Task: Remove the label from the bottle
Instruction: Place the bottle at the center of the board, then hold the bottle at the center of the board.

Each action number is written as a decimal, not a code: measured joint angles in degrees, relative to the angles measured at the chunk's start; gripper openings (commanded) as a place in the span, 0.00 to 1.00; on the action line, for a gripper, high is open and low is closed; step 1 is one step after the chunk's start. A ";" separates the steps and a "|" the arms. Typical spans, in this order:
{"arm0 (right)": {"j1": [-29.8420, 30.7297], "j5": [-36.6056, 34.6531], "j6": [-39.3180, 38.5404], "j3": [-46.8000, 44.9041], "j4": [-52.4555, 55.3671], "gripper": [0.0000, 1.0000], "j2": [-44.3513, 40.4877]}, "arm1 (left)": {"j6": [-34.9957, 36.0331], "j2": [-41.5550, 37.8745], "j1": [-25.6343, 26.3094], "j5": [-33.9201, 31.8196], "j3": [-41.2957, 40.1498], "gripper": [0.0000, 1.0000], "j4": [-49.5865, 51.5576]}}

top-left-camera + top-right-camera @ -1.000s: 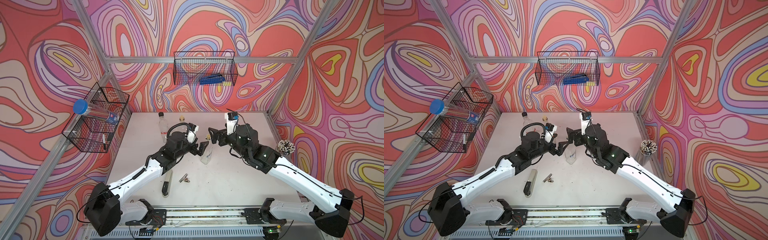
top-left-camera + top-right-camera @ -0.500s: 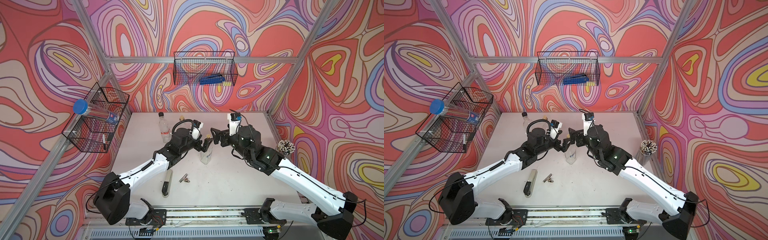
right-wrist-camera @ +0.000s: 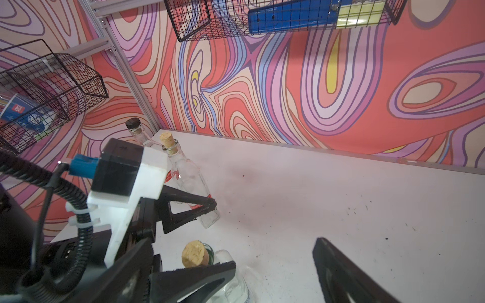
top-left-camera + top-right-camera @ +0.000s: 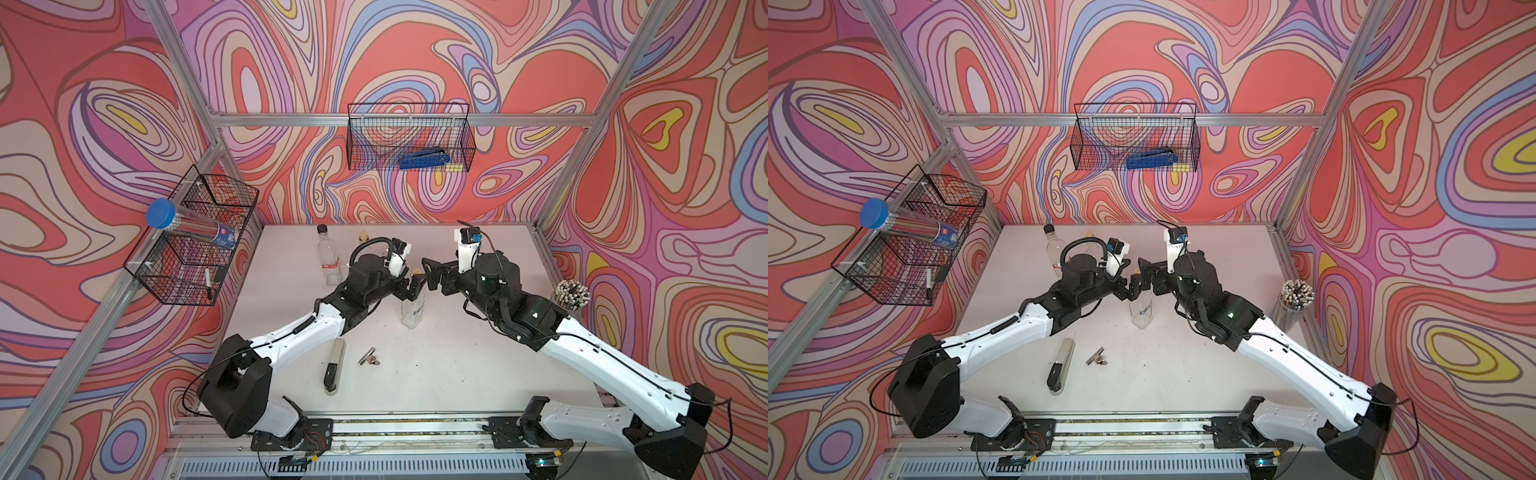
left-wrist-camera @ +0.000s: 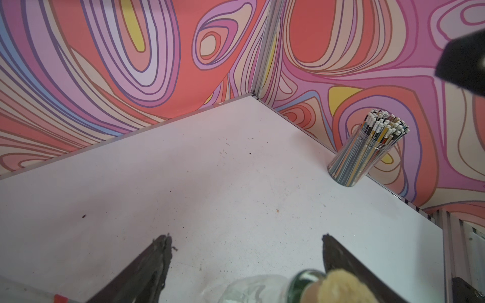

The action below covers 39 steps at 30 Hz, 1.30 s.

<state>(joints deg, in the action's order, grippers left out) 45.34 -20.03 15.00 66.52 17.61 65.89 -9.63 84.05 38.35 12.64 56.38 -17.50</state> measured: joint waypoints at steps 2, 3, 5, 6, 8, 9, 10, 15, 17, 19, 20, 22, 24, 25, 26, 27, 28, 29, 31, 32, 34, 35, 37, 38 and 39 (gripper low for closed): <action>0.00 -0.04 0.00 -0.28 0.07 0.98 -0.09 | 0.00 0.28 0.13 0.00 0.00 0.86 -0.31; 0.00 -0.11 0.00 -0.35 0.04 0.98 -0.11 | -0.02 0.39 0.24 0.00 0.00 0.86 -0.46; 0.00 -0.13 0.00 -0.46 0.02 0.98 -0.17 | -0.02 0.66 0.31 -0.02 0.00 0.85 -0.68; 0.00 -0.13 0.00 -0.52 0.00 0.98 -0.22 | -0.02 0.85 0.31 -0.04 0.00 0.84 -0.90; 0.02 -0.13 0.02 -0.66 0.00 0.98 -0.22 | -0.07 1.14 0.31 -0.09 0.00 0.82 -1.22; 0.02 -0.13 0.04 -0.79 -0.02 0.98 -0.24 | -0.07 1.20 0.31 -0.20 0.00 0.80 -1.25; 0.00 -0.15 0.07 -0.96 0.02 0.98 -0.24 | -0.11 1.22 0.31 -0.26 0.00 0.78 -1.29; 0.00 -0.15 0.13 -1.64 0.02 0.98 -0.37 | -0.50 1.22 0.31 -0.79 0.00 0.63 -1.79; 0.00 -0.15 0.11 -1.95 0.02 0.98 -0.52 | -0.68 1.22 0.33 -0.98 0.00 0.57 -1.86; 0.00 -0.15 0.11 -2.03 0.11 0.98 -0.59 | -0.94 1.22 0.35 -1.16 0.00 0.48 -1.90; 0.00 -0.15 0.11 -2.05 0.09 0.98 -0.59 | -1.09 1.22 0.35 -1.27 0.00 0.43 -1.90; 0.00 -0.15 0.11 -2.16 0.07 0.98 -0.74 | -1.29 1.22 0.35 -1.55 0.00 0.33 -1.86; 0.00 -0.15 0.13 -2.49 0.17 0.98 -0.94 | -1.57 1.22 0.35 -2.03 0.04 0.29 -1.70; 0.00 -0.15 0.17 -2.64 0.22 0.99 -0.96 | -1.55 1.22 0.35 -2.60 0.15 0.27 -1.66; 0.00 -0.15 0.24 -2.75 0.31 0.98 -0.96 | -1.66 1.20 0.33 -2.69 0.35 0.23 -1.27; 0.02 -0.15 0.37 -2.89 0.50 0.98 -0.96 | -1.99 1.20 0.31 -3.04 0.57 0.17 -0.92; 0.00 -0.13 0.57 -3.04 0.74 0.98 -0.96 | -2.25 1.20 0.33 -3.41 0.92 0.10 -0.20; 0.00 -0.13 0.68 -3.17 0.96 0.98 -0.96 | -2.47 1.18 0.39 -3.72 1.18 0.05 0.31; 0.02 -0.11 1.05 -3.69 1.18 0.98 -0.96 | -3.04 1.07 0.63 -4.66 1.84 0.00 2.01; 0.00 -0.07 1.25 -4.13 1.31 0.98 -0.96 | -3.48 1.03 0.74 -5.33 2.25 0.00 3.04; 0.00 0.15 1.64 -5.18 1.55 0.97 -0.96 | -4.59 0.92 0.92 -6.93 3.45 0.00 5.79; 0.00 0.42 1.86 -5.79 1.75 0.95 -0.96 | -5.18 0.90 1.05 -7.78 4.28 0.00 7.72; 0.00 1.03 2.29 -6.95 2.19 0.90 -1.05 | -6.12 0.90 1.14 -9.05 5.84 0.00 11.02; 0.00 1.44 2.54 -7.52 2.58 0.86 -1.11 | -6.86 0.90 1.18 -9.94 6.84 0.00 13.16; 0.00 1.86 2.73 -8.09 2.75 0.82 -1.20 | -7.45 0.90 1.22 -10.54 7.67 0.00 14.82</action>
<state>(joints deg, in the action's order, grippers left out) 45.34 -18.17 17.74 58.43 20.36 64.69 -17.08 84.95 39.57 2.11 64.05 -2.68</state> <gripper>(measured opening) 0.879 0.302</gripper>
